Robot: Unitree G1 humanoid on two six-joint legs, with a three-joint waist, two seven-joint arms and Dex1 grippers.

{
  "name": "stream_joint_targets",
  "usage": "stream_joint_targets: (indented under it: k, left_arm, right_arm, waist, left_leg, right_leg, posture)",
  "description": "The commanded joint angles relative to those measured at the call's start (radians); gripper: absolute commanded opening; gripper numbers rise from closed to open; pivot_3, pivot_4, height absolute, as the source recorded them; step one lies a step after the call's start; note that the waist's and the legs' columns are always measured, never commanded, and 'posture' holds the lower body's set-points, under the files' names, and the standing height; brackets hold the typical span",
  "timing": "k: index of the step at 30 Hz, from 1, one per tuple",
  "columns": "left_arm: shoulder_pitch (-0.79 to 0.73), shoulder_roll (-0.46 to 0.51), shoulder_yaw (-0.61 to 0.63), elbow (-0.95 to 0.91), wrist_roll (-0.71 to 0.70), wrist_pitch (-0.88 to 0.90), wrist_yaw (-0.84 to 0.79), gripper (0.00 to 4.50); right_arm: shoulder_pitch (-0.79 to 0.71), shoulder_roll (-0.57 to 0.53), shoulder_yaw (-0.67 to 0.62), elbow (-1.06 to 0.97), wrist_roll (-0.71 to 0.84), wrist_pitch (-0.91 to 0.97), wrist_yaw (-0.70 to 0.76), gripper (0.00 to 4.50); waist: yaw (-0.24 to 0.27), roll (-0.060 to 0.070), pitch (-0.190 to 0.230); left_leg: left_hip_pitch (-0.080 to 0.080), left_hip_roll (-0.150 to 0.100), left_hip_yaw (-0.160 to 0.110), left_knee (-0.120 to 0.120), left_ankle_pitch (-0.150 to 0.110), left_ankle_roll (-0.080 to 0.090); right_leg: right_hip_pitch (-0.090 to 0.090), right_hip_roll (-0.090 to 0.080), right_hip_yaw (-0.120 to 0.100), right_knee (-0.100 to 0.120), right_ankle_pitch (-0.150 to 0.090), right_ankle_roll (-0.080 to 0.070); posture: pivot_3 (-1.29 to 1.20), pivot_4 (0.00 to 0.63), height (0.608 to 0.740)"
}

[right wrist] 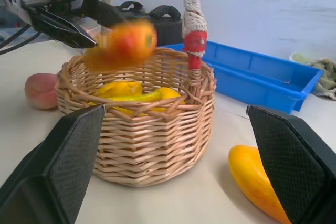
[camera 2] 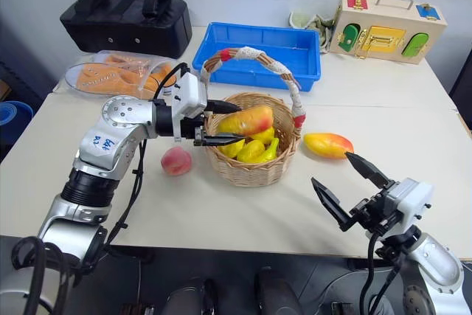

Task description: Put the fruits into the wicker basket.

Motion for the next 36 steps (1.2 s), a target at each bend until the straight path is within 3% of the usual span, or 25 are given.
stream_joint_targets:
  k: [1,6,9,12,16,19,23,28,32,36]
  left_arm:
    - [0.032,0.038,0.11,-0.072,-0.074,0.0,-0.014,4.0]
    - [0.196,0.191,0.277,-0.135,-0.171,-0.03,-0.135,4.0]
    - [0.408,0.319,0.466,-0.128,-0.223,-0.04,-0.214,4.0]
    - [0.606,0.41,0.64,0.001,-0.195,-0.087,-0.237,4.48]
    - [0.759,0.543,0.731,0.327,-0.128,-0.196,-0.327,4.48]
    - [0.726,0.578,0.705,0.448,-0.105,-0.264,-0.337,4.48]
    - [0.623,0.539,0.623,0.397,-0.121,-0.265,-0.336,4.48]
    - [0.369,0.416,0.409,0.289,-0.109,-0.186,-0.326,4.48]
    - [0.212,0.254,0.242,0.347,-0.038,-0.229,-0.332,4.48]
    - [0.148,0.189,0.141,0.464,0.055,-0.305,-0.343,4.48]
  right_arm:
    - [-0.031,-0.011,0.008,-0.017,0.016,-0.013,0.007,4.5]
    - [-0.092,-0.039,0.014,0.033,0.029,-0.012,0.052,4.5]
    - [-0.132,-0.073,0.023,0.058,0.043,-0.018,0.115,4.5]
    - [-0.124,-0.137,0.035,0.048,0.078,0.003,0.221,4.5]
    - [-0.135,-0.172,0.046,0.068,0.061,-0.033,0.292,4.5]
    - [-0.148,-0.178,0.052,0.082,0.05,-0.033,0.314,4.5]
    - [-0.16,-0.17,0.059,0.076,0.048,-0.024,0.301,4.5]
    - [-0.174,-0.171,0.076,0.048,0.051,0.008,0.267,4.5]
    - [-0.193,-0.167,0.092,0.029,0.044,0.027,0.235,4.5]
    - [-0.21,-0.169,0.105,0.008,0.04,0.044,0.202,4.5]
  waist:
    - [-0.002,0.0,0.0]
    - [-0.01,0.0,0.0]
    - [-0.021,0.0,0.0]
    - [-0.026,0.0,0.0]
    - [-0.02,-0.002,0.0]
    - [-0.01,-0.004,-0.001]
    - [0.015,-0.007,-0.003]
    - [0.031,-0.009,-0.004]
    - [0.025,-0.009,-0.004]
    - [-0.001,-0.009,-0.004]
  left_leg:
    - [0.001,0.0,0.0,0.0,0.0,0.0]
    - [0.002,0.0,0.0,-0.001,0.001,-0.001]
    - [0.002,0.001,-0.001,-0.002,0.0,-0.001]
    - [0.002,0.001,-0.001,-0.003,0.0,-0.001]
    - [0.001,0.0,-0.003,-0.003,-0.001,0.002]
    - [0.001,-0.001,-0.003,-0.003,-0.004,0.006]
    - [0.0,-0.002,-0.003,-0.003,-0.005,0.007]
    - [-0.001,-0.002,-0.002,-0.003,-0.005,0.006]
    - [-0.001,-0.003,0.0,-0.001,-0.004,0.006]
    - [-0.001,0.0,0.002,-0.001,-0.004,0.003]
  right_leg:
    - [0.001,0.0,0.0,0.0,0.0,0.0]
    - [0.001,0.0,-0.001,0.001,0.0,0.0]
    - [0.0,-0.001,-0.002,0.0,0.0,0.0]
    - [0.0,-0.002,-0.002,0.0,-0.001,-0.001]
    - [0.002,-0.003,-0.005,-0.003,-0.002,-0.004]
    - [0.002,-0.005,-0.006,-0.004,-0.002,-0.004]
    - [0.002,-0.008,-0.008,-0.006,-0.002,-0.004]
    - [0.003,-0.009,-0.008,-0.006,-0.002,-0.004]
    - [0.002,-0.007,-0.007,-0.006,-0.001,-0.003]
    - [0.001,-0.003,-0.004,-0.005,-0.001,-0.002]
  posture:
    - [0.0,0.15,0.74]
    - [0.0,0.15,0.74]
    - [0.0,0.15,0.74]
    - [0.0,0.15,0.74]
    - [0.0,0.15,0.74]
    - [0.0,0.15,0.74]
    - [0.0,0.15,0.74]
    - [0.0,0.15,0.74]
    - [0.0,0.15,0.74]
    - [0.0,0.15,0.74]
